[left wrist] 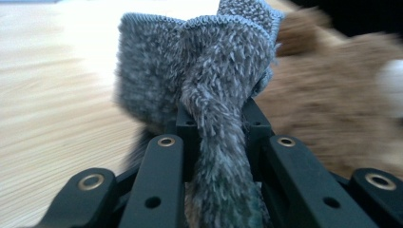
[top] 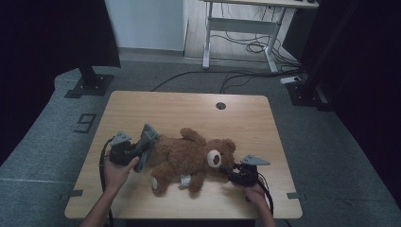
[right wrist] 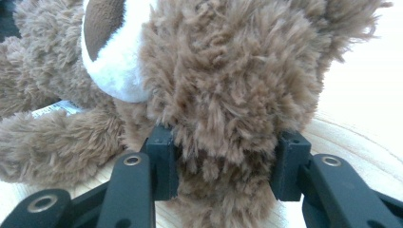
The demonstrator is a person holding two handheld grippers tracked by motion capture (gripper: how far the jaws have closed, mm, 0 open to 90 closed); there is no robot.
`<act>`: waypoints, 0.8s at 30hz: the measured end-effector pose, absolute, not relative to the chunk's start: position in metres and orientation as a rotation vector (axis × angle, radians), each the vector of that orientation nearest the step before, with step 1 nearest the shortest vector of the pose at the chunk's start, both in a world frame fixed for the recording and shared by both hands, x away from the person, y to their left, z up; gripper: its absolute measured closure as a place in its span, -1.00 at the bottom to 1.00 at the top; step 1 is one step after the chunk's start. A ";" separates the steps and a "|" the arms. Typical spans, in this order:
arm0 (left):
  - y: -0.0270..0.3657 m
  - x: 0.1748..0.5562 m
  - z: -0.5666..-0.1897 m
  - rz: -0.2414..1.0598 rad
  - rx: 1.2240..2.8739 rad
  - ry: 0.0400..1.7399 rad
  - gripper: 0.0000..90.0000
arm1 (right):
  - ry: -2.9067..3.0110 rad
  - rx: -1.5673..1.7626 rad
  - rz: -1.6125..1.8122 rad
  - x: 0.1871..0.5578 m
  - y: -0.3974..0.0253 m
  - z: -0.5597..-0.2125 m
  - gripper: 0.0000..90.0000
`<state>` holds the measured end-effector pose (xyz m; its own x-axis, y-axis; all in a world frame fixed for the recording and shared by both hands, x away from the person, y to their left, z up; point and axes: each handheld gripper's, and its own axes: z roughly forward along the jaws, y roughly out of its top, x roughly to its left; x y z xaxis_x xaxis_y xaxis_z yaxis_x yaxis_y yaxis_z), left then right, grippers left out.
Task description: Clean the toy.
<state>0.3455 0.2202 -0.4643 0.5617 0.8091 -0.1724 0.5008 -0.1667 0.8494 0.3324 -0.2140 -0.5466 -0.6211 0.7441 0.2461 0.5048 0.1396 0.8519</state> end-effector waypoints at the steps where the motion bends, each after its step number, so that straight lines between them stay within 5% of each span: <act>1: 0.213 0.342 -0.462 0.404 1.842 1.040 0.66 | 2.178 1.227 1.477 0.332 -0.214 -0.547 0.19; 10: 0.165 0.346 -0.489 0.288 1.994 0.974 0.66 | 2.180 1.228 1.478 0.332 -0.214 -0.547 0.19; 24: 0.202 0.366 -0.517 0.272 2.023 1.186 0.66 | 2.180 1.231 1.482 0.332 -0.214 -0.547 0.19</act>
<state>0.3662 0.2017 -0.5172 0.5457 0.8173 -0.1852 0.6552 -0.2783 0.7024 0.3322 -0.2140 -0.5469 -0.6201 0.7427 0.2528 0.5083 0.1348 0.8505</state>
